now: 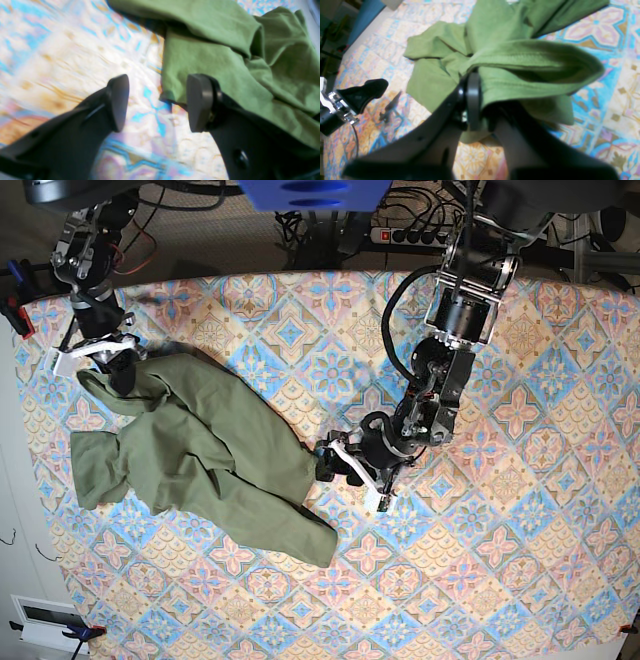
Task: Layout the t-shirt on the table in an organized manner, then fold the t-shirt properly
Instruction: 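Reach the left gripper to the t-shirt's other end and grasp it, then pull the t-shirt apart with both grippers to stretch it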
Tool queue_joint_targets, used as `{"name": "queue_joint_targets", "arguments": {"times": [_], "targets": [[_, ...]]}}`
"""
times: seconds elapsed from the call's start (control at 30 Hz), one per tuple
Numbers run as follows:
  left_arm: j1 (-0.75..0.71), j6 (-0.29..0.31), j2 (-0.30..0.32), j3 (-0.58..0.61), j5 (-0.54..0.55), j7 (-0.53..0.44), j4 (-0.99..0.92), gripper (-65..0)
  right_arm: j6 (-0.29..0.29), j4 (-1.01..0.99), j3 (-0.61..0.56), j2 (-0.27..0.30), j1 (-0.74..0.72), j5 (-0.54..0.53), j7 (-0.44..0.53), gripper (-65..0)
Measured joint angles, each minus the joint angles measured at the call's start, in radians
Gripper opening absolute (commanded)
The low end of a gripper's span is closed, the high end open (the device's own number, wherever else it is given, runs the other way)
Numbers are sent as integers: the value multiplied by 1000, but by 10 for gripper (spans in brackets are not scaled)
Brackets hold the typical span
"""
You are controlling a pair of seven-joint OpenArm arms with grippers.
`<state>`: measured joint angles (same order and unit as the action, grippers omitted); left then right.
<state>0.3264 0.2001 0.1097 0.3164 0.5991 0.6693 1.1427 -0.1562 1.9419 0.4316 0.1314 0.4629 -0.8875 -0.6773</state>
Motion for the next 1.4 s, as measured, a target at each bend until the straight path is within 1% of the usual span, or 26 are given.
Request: {"name": "queue_joint_targets", "arguments": {"times": [0.07,0.17,0.33,0.47,0.53,0.57,0.67,0.7,0.73,0.8,0.87,0.9,0.97,1.03,1.13,1.2,1.27,1.3,1.4], "targets": [[15,-6,-21,-3,45,-4,-54,-290,-4,0,0,-1,2,-1,0,-605],[38,-9,-56,-2,76,-1,-121,-290,0,-2,0,0,0,4,-1,-605],[59,-9,-116,-2,80,-4,-185,-290,0,-2,0,0,1,0,-1,-605],[111,0,-176,-2,84,-16,-302,-299,0,-2,0,0,0,0,-1,-605],[137,-2,-196,19,83,-26,-355,-345,-1,-2,0,0,1,-1,0,-605],[147,-1,-200,50,85,-33,-372,-381,-1,-2,0,-1,1,-1,-1,-605],[155,-1,-204,105,86,-23,-376,-557,0,-2,0,-1,2,0,0,-605],[154,0,-207,108,87,-22,-376,-634,-1,-2,0,-1,3,0,-1,-605],[152,-1,-209,106,86,-23,-376,-650,-1,-2,0,-1,3,0,-1,-605],[158,-1,-208,107,84,-17,-374,-650,0,-2,0,0,3,0,0,-605],[166,-6,-196,111,82,3,-325,-650,-1,-2,0,-1,3,0,-1,-605],[166,-5,-182,112,81,3,-278,-650,0,-2,0,-2,3,0,-1,-605],[167,6,-135,112,91,2,-165,-650,-1,-2,0,-1,3,0,-1,-605],[163,-3,-79,106,125,-12,-65,-650,-1,-2,0,-1,3,0,-9,-605],[132,2,21,105,215,-4,-4,-650,-3,-2,1,-3,0,-1,-92,-605],[84,-8,77,89,248,13,48,-650,-8,-2,1,-3,0,-4,-111,-605],[34,5,132,47,279,18,99,-650,-8,-2,2,-1,0,-3,-123,-605],[15,-3,164,27,281,19,128,-650,-8,-2,2,-1,1,-3,-134,-605],[-26,-8,277,-29,315,2,223,-650,-1,-2,2,2,3,4,-229,-605]]}}
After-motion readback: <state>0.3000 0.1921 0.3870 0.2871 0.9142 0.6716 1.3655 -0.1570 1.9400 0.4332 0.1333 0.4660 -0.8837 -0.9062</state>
